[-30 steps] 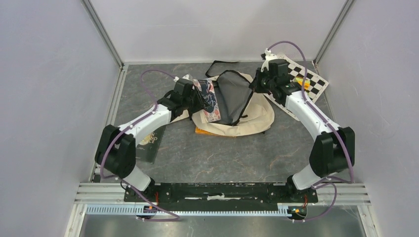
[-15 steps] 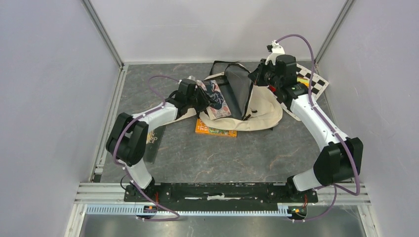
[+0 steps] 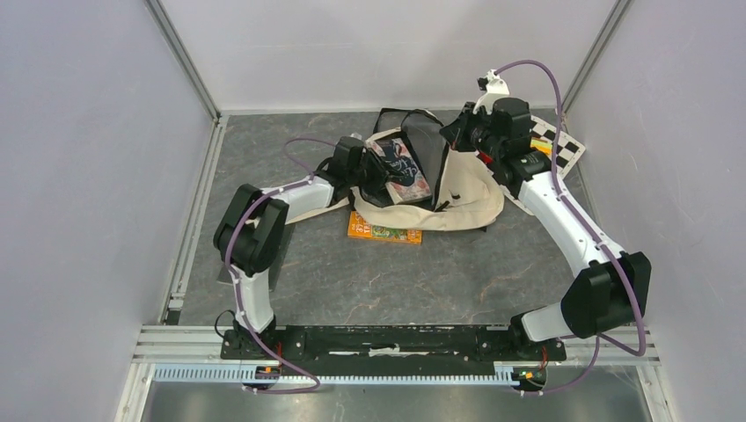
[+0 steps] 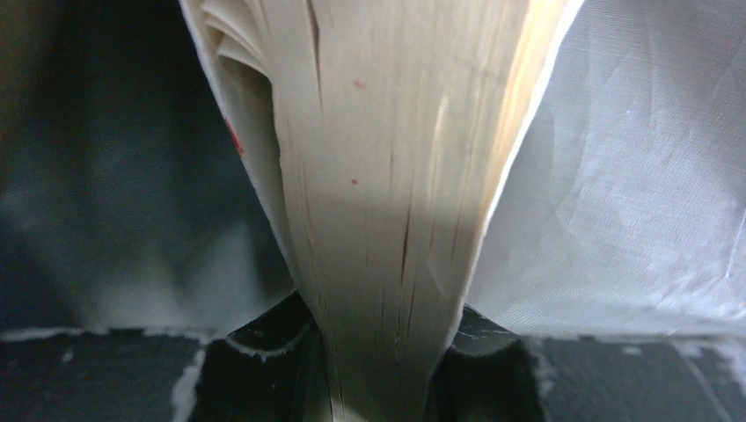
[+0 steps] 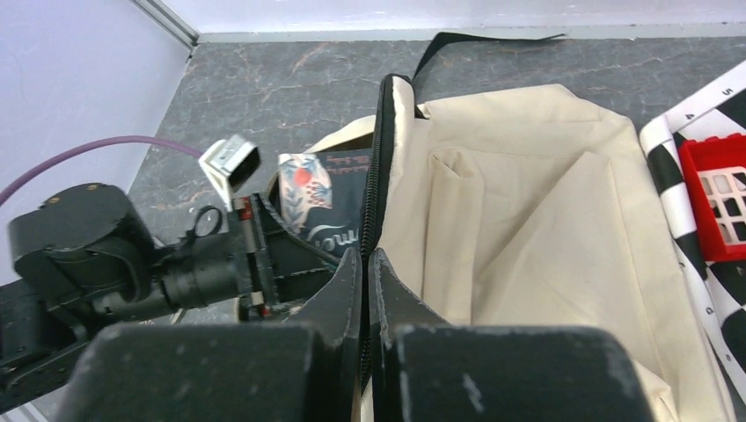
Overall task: Pack the student bag
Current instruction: Place the book in the student bag.
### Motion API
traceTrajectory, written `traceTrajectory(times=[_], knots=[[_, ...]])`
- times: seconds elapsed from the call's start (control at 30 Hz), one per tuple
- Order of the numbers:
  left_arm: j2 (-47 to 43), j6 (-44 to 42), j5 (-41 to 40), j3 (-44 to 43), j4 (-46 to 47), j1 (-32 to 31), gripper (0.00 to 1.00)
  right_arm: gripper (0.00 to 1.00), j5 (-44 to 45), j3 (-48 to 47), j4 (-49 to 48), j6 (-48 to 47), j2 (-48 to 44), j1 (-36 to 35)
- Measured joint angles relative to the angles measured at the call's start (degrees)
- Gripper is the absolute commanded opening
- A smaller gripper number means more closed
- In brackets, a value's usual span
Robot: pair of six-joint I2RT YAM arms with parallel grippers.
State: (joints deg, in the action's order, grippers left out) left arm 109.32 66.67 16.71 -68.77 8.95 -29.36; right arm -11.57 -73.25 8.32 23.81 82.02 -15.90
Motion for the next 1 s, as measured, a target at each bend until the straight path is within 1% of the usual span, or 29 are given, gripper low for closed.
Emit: traceTrajectory(times=[0.27,0.3,0.33,0.43,0.5,0.53,0.6,0.67,0.77,0.87,1.0], knots=[[7.3,2.2,0.4,-8.3,1.8,-3.3,0.02,0.0,0.2,0.0,-1.5,0.4,-0.1,-2.4],[8.1,2.2,0.4,-9.3,1.7,-3.6,0.02,0.0,0.3,0.0,-1.6,0.4,-0.1,-2.5],[9.2,2.2,0.3,-10.4,1.5,-3.9,0.05,0.0,0.3,0.0,-1.7,0.4,-0.1,-2.6],[12.2,1.9,0.3,-13.7,1.3,-4.6,0.23,0.0,1.2,0.0,-1.9,0.4,-0.1,-3.0],[13.9,0.5,-0.1,-15.5,0.1,-5.0,0.33,0.0,1.9,0.0,-1.8,0.3,-0.1,-3.2],[14.7,-0.3,-0.2,-16.4,-0.7,-5.1,0.35,0.0,2.6,0.0,-1.8,0.2,-0.1,-3.2],[16.5,-2.8,-0.3,-19.2,-3.5,-5.3,0.45,0.0,3.4,0.3,-1.9,-0.1,-0.1,-3.2],[17.9,-5.4,-0.2,-21.1,-4.7,-5.5,0.59,0.0,4.7,1.2,-2.0,-0.4,-0.2,-3.2],[18.1,-9.5,-0.4,-22.4,-7.1,-5.6,0.73,0.0,7.6,2.8,-1.8,-1.3,-0.3,-3.3],[17.5,-14.4,-2.6,-22.7,-10.5,-5.6,0.87,0.0,11.6,4.0,-1.7,-2.5,-0.7,-3.3],[13.0,-20.5,-6.3,-20.9,-14.8,-5.6,0.94,0.0,16.0,5.6,-1.6,-3.7,-1.0,-2.9]])
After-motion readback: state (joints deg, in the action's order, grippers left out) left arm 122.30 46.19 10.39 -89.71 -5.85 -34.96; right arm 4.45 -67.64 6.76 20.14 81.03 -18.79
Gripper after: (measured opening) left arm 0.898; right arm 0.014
